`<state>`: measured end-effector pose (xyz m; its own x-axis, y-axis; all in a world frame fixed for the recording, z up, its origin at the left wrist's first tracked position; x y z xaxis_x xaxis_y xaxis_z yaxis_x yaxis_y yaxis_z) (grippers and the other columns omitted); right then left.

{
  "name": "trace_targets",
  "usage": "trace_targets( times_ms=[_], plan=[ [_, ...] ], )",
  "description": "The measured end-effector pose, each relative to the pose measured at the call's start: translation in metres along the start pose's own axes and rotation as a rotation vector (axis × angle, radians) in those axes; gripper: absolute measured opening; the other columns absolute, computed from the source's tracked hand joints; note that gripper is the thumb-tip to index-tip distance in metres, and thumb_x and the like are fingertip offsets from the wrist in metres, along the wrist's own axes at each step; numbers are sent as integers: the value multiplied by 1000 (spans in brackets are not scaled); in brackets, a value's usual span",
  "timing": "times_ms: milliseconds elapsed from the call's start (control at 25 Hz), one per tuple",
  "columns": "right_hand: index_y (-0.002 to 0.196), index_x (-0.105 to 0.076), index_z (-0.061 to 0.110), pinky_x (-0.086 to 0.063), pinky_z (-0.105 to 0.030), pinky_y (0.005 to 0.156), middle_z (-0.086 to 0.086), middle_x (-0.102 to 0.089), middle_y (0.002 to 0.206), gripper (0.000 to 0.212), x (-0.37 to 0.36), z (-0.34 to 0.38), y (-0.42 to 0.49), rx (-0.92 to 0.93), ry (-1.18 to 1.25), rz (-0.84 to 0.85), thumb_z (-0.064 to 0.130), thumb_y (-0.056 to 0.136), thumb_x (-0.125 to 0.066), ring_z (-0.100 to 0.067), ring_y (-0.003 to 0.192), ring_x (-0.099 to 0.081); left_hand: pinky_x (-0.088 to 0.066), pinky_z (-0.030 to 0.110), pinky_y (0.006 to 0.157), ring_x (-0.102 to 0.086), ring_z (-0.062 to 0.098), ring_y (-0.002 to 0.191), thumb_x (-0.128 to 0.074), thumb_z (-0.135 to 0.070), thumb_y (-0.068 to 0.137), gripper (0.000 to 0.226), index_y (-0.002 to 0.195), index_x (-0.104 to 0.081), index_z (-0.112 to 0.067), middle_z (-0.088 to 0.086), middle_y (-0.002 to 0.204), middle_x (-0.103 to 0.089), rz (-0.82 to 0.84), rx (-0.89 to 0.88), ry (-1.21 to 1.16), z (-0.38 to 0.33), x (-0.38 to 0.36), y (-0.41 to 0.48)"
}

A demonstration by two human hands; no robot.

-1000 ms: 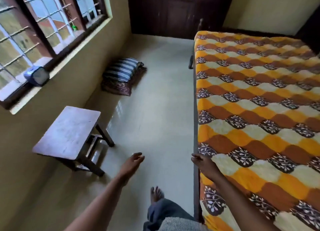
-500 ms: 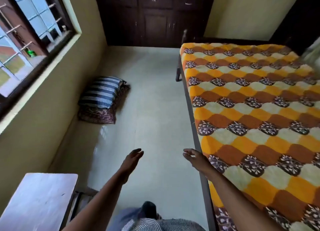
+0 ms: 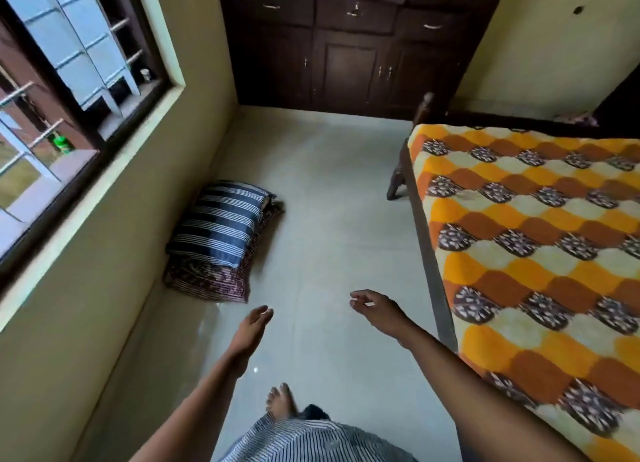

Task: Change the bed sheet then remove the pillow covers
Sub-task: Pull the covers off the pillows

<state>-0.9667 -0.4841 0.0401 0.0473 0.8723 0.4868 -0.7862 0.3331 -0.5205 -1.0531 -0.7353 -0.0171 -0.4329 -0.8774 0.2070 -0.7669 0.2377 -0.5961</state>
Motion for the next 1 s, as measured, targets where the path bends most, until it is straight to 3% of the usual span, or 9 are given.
trace_targets(
  times_ms=[240, 520, 680, 840, 920, 1000],
  plan=[
    [120, -59, 24, -43, -26, 92, 6, -58, 121, 30, -18, 103, 129, 11, -17, 119, 33, 92, -56, -8, 107, -52, -34, 39, 104, -46, 25, 125, -45, -26, 97, 38, 132, -47, -11, 8, 137, -48, -118, 118, -91, -44, 66, 99],
    [120, -60, 14, -40, -9, 64, -2, -61, 120, 29, -63, 187, 343, 76, -195, 347, 22, 93, -55, -9, 97, -52, -38, 40, 101, -50, 23, 120, -46, -30, 97, 34, 127, -52, -16, 7, 133, -53, -336, 328, -222, -63, 119, 226],
    [118, -61, 12, -38, -20, 80, -7, -63, 121, 29, -103, 227, 472, 91, -337, 503, 23, 93, -54, -15, 98, -56, -44, 39, 95, -53, 18, 109, -47, -28, 96, 32, 125, -54, -17, 7, 129, -57, -428, 413, -179, -88, 147, 306],
    [118, -63, 7, -41, -20, 82, -7, -65, 114, 32, -180, 225, 577, 55, -421, 684, 25, 93, -55, -20, 108, -59, -37, 20, 86, -53, 14, 106, -48, -23, 96, 33, 126, -53, -10, 5, 124, -58, -409, 461, -12, -83, 163, 388],
    [115, -64, 6, -45, -23, 80, -8, -66, 106, 32, -217, 202, 623, -5, -409, 713, 28, 93, -55, -21, 101, -60, -38, 21, 90, -56, 19, 112, -50, -21, 95, 34, 126, -53, -7, 8, 124, -59, -371, 458, 95, -68, 168, 428],
    [113, -64, 4, -48, -34, 89, -16, -66, 112, 37, -258, 158, 672, -160, -337, 691, 34, 92, -55, -29, 106, -61, -38, 26, 97, -55, 23, 115, -51, -22, 94, 36, 127, -53, -8, 10, 126, -58, -323, 471, 177, -36, 170, 475]
  ],
)
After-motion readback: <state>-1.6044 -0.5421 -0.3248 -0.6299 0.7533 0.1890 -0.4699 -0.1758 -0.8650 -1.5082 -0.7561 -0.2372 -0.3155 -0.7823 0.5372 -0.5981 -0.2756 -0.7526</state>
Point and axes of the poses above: each hand's wrist, its own y-axis towards the middle knuckle, its own x-axis out of the back of the hand, z = x × y, the point moved 9 cm from there along y, towards the middle knuckle
